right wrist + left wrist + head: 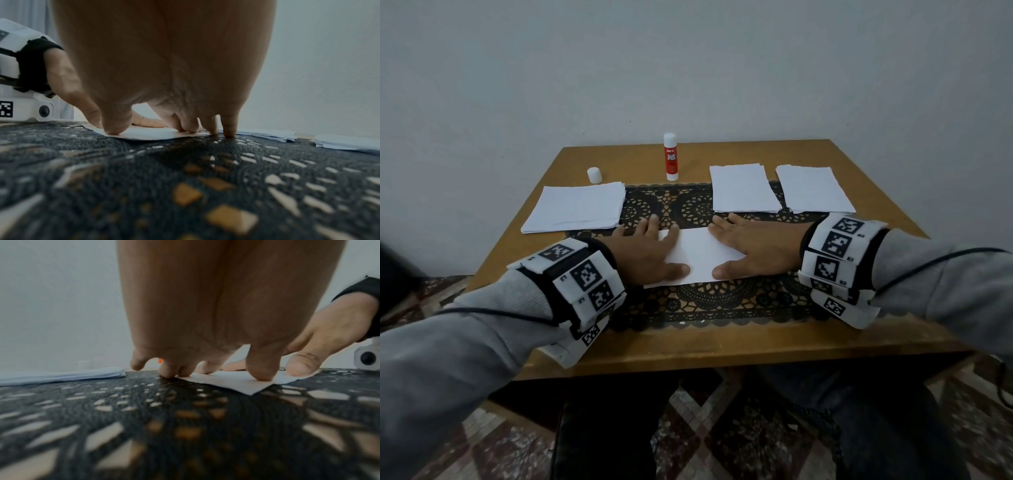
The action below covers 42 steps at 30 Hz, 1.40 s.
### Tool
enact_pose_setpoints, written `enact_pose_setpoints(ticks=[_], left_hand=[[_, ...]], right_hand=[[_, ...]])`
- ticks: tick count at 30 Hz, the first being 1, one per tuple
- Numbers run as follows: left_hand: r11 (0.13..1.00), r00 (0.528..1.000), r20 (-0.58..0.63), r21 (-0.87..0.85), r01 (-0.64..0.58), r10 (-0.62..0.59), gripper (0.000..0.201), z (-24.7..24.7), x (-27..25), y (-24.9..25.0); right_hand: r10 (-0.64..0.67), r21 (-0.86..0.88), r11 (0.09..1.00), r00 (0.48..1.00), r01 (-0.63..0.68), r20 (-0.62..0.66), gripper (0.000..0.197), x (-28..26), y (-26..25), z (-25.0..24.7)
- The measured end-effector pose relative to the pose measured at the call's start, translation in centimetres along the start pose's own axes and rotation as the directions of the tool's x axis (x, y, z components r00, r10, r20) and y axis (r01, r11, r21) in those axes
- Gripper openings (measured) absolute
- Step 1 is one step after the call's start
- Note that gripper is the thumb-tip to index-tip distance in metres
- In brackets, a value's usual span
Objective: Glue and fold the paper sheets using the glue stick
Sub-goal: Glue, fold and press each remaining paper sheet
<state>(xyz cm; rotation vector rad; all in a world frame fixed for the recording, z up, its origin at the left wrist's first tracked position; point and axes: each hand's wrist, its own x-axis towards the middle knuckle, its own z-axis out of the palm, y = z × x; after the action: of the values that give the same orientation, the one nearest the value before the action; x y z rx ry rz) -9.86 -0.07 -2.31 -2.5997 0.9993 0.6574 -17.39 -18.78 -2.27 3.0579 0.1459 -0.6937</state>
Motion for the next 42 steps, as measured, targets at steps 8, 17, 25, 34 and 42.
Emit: enact_pose_setpoints(ticks=[8, 17, 25, 34, 42], left_hand=[[0.995, 0.995, 0.038, -0.047, 0.092, -0.09, 0.106, 0.0, -0.1, -0.1], [0.983, 0.997, 0.068, -0.18, -0.026, 0.039, 0.096, -1.0, -1.4, -2.1], [0.976, 0.999, 0.013, -0.214, -0.042, 0.046, 0.085, -0.8, -1.4, -2.2], [0.966, 0.993, -0.117, -0.258, -0.031, 0.001, 0.065, -0.4, -0.6, -1.9], [0.95, 0.979, -0.203, -0.311, -0.033, -0.033, 0.064, -0.1, -0.3, -2.4]], right_hand=[[0.025, -0.016, 1.0, 1.0, -0.025, -0.005, 0.095, 0.0, -0.6, 0.0], [0.018, 0.063, 0.998, 1.0, -0.017, -0.021, 0.082, 0.0, -0.1, -0.1], [0.018, 0.052, 0.999, 0.999, -0.016, -0.042, 0.079, -0.1, -0.2, -0.2], [0.019, 0.06, 0.998, 0.998, -0.015, -0.064, 0.079, -0.1, -0.2, -0.3], [0.018, 0.066, 0.998, 0.997, -0.013, -0.081, 0.08, -0.1, 0.1, -0.3]])
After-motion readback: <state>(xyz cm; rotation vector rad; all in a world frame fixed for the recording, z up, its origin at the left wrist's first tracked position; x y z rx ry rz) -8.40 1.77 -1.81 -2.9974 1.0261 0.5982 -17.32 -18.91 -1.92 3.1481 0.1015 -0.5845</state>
